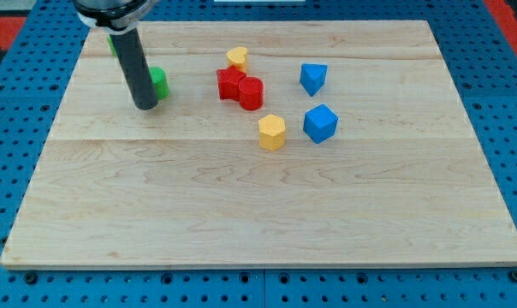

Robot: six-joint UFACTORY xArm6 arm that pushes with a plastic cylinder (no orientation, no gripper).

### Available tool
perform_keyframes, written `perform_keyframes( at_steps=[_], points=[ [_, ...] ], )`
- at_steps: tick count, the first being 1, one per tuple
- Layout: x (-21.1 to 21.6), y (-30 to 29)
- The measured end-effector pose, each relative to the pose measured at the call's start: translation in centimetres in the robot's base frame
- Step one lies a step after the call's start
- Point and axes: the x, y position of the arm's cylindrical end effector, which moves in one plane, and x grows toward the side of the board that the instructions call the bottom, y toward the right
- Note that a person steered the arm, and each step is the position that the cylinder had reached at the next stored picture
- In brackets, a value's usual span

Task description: Push the green circle into the green star

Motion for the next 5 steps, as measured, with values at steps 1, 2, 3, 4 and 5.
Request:
perform_keyframes(
  at_steps=[1,2,3,4,5],
  points=[
    [-0.4,2.9],
    [-3.5,-0.7],
    [-6.4,-1.4],
    [-9.2,-2.7],
    [-10.0,-2.7]
  ],
)
